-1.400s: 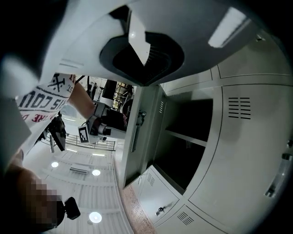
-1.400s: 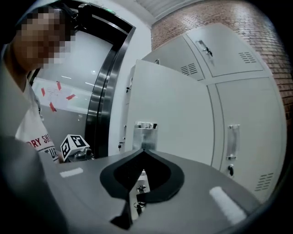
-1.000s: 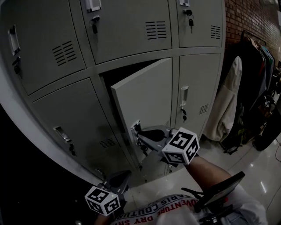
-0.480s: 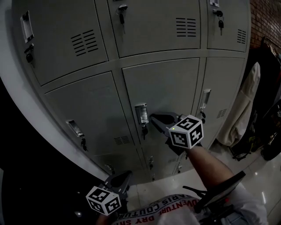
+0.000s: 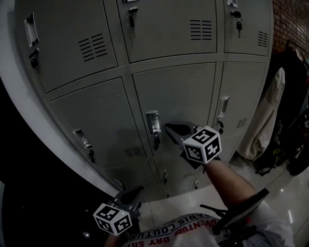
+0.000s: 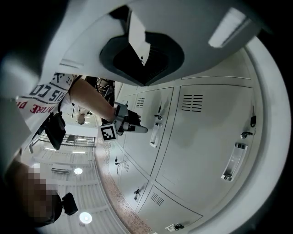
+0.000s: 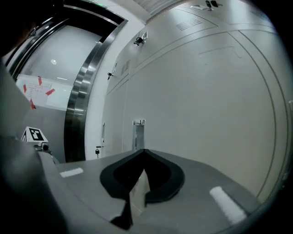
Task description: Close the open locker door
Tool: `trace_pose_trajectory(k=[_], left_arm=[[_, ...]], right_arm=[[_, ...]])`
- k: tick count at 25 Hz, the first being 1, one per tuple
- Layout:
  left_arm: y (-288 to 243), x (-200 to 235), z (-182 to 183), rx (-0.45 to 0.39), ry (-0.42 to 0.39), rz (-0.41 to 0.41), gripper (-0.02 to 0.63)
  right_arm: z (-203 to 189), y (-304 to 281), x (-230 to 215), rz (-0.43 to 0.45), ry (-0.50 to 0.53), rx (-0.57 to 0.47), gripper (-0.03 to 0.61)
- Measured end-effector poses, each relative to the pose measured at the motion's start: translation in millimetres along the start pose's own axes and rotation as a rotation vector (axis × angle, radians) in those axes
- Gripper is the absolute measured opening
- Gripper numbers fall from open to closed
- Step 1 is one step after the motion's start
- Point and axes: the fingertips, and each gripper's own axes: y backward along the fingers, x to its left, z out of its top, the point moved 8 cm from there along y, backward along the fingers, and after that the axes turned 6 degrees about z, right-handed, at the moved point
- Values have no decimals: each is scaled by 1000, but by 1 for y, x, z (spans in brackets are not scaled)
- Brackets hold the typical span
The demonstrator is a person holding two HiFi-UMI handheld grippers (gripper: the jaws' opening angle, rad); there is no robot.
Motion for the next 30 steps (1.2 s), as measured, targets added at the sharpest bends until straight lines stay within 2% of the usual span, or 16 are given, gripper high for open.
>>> trace_pose_trajectory(k=[3, 7, 11, 17, 20, 23, 26, 30], left_arm=[[0, -15, 1, -5, -8, -16, 5], [-3, -44, -3, -3, -12, -52, 5], [6, -86, -14, -8, 5, -87, 5], [47, -198, -53, -16, -47, -113, 5], [75, -265, -89, -10, -74, -123, 5], [104, -328, -127, 7, -66, -140, 5], [127, -382, -151, 17, -59, -165, 4], [156, -430, -160, 11, -96, -164, 3]], right_arm=[[-4, 23, 21, 36, 16, 28, -9], [-25, 75, 61, 85, 53, 138, -9], [-55, 137, 107, 143, 7, 180, -6], [-111, 265, 190, 189, -143, 198, -6], [-136, 338, 234, 192, -195, 199, -6], [-158, 406, 278, 204, -249, 206, -6], [-167, 461, 311, 198, -274, 212, -6], [-164, 505, 338, 191, -275, 205, -6]])
